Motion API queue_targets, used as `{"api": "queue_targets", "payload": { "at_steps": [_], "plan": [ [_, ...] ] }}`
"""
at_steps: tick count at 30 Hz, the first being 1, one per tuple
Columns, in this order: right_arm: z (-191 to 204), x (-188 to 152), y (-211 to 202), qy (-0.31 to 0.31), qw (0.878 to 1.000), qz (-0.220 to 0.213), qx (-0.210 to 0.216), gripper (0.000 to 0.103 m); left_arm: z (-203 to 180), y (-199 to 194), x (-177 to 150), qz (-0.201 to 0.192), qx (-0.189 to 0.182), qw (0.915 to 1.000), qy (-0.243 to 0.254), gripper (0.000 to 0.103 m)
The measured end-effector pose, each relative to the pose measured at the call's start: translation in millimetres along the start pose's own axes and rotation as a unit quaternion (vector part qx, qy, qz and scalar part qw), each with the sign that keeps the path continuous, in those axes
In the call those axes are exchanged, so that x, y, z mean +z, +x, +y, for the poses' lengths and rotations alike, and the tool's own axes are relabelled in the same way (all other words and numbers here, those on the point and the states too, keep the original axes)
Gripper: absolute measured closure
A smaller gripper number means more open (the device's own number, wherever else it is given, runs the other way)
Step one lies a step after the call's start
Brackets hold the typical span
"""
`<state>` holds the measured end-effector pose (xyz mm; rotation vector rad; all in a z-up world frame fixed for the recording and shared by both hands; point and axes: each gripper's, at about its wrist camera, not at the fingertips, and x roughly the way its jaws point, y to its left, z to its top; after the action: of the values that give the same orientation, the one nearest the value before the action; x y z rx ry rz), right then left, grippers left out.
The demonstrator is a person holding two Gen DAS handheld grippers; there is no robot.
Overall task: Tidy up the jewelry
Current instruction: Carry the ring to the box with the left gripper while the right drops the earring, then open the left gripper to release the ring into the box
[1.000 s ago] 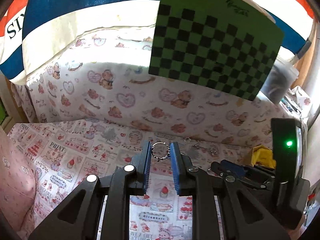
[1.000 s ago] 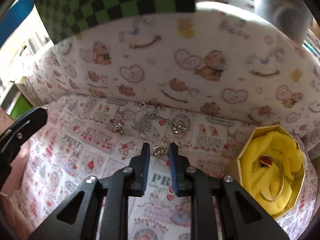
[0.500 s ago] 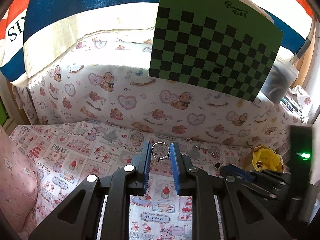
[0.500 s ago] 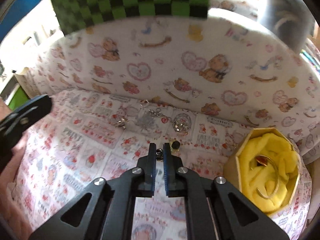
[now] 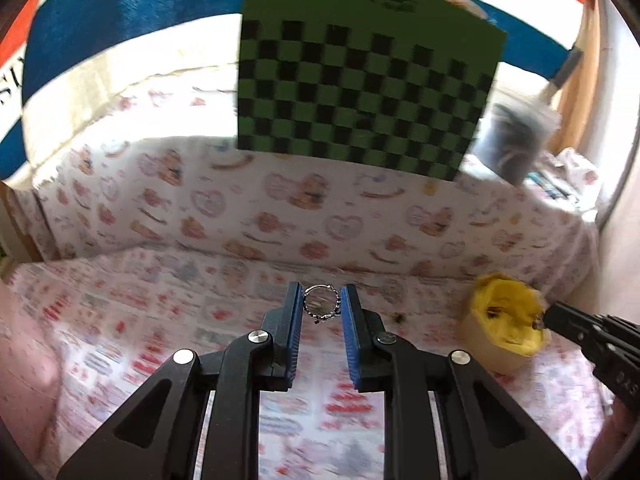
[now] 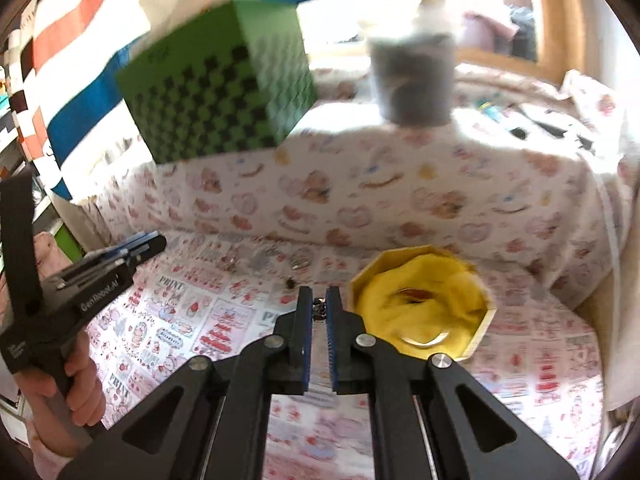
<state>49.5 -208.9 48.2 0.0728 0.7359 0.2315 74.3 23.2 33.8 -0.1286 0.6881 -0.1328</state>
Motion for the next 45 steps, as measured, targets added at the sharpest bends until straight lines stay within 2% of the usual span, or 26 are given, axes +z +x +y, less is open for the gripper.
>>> {"api": "queue_targets", "payload": {
  "at_steps": [2,7,11,17,21,25,27,33,35,38,45],
  "plan": [
    [-15,0,-10,0.008,1.000,-0.010,-0.002,0.097,-9,-6,-1,-0.004,-0.017,0.9998,0.010,0.085],
    [-53,-3,-7,0.047,0.999,-0.014,-0.015,0.097,-43,-29,-4,-0.042,-0.006,0.9969,0.066,0.085],
    [-63,-12,7,0.047,0.999,-0.007,-0.020,0.097,-62,-39,0,-0.068,0.030,0.9924,0.098,0.085],
    [-78,-11,35,0.071,0.997,0.017,-0.005,0.097,-91,-12,11,-0.014,-0.002,0.9940,0.108,0.085],
    [-88,-16,46,0.084,0.996,0.029,0.002,0.097,-120,12,10,0.012,-0.003,0.9919,0.126,0.085],
    [-106,-15,41,0.116,0.992,0.027,0.033,0.097,-145,35,3,0.049,-0.029,0.9895,0.133,0.085],
    [-114,-13,35,0.130,0.990,0.017,0.045,0.091,-155,43,-1,0.062,-0.037,0.9883,0.134,0.085],
    [-135,-10,9,0.156,0.987,-0.014,0.023,0.090,-171,65,-5,0.095,-0.054,0.9856,0.129,0.085],
    [-140,-10,5,0.158,0.987,-0.020,0.008,0.087,-174,73,-8,0.110,-0.064,0.9840,0.125,0.085],
    [-145,-10,0,0.164,0.986,-0.025,-0.004,0.083,-181,84,-14,0.127,-0.068,0.9818,0.124,0.085],
    [-147,-12,-1,0.158,0.987,-0.022,-0.015,0.082,-195,96,-24,0.149,-0.081,0.9771,0.128,0.084]
  ]
}}
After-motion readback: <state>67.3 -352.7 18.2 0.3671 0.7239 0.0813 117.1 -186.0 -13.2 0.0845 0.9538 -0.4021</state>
